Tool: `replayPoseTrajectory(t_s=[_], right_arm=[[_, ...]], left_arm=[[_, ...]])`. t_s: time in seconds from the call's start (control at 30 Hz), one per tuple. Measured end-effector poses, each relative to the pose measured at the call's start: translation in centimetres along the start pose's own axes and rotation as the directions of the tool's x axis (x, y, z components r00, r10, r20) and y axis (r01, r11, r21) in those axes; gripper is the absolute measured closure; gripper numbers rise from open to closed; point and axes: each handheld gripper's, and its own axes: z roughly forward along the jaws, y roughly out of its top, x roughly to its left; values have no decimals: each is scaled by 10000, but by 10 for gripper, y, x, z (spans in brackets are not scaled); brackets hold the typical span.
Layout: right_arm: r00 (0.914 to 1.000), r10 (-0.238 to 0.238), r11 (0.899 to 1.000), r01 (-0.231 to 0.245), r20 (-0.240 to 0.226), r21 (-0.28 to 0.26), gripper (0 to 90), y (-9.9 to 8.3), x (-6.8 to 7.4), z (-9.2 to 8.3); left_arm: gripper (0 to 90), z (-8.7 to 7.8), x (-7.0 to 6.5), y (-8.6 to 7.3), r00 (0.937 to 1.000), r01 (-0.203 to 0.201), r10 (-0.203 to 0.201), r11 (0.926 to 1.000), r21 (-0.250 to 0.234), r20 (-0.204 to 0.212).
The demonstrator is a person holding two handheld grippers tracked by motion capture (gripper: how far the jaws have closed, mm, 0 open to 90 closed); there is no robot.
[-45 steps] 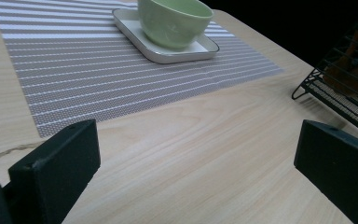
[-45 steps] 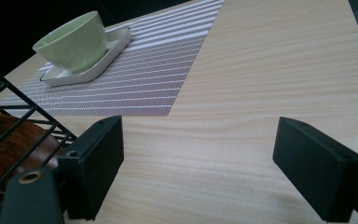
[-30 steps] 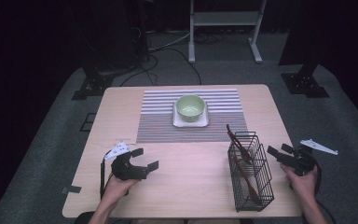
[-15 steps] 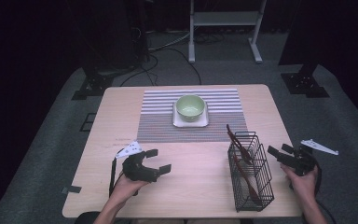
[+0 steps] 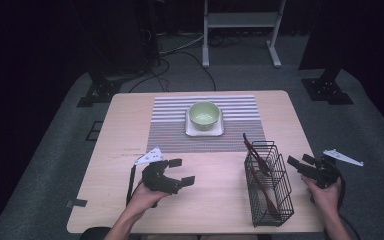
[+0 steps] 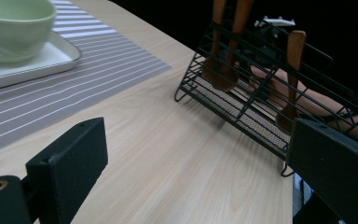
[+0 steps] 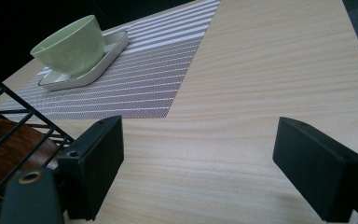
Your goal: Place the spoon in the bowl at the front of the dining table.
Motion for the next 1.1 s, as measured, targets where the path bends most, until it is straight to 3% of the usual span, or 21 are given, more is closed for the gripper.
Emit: replayPoseTrajectory(t_s=[0.33, 0.57, 1.1], right_arm=[[10000, 40, 10000, -40, -7, -8, 147, 0, -1, 0], [9999, 138, 9999, -138, -87, 11, 147, 0, -2, 0], [9998, 165, 9999, -166, 84, 28, 147, 0, -1, 1]], left_arm=[[43, 27, -11, 9, 9979, -214, 195, 9993, 300, 625], [43, 35, -17, 14, 9946, -101, 79, 9997, 214, 1034], [48, 54, -34, 26, 9867, -269, 212, 9991, 333, 1612]])
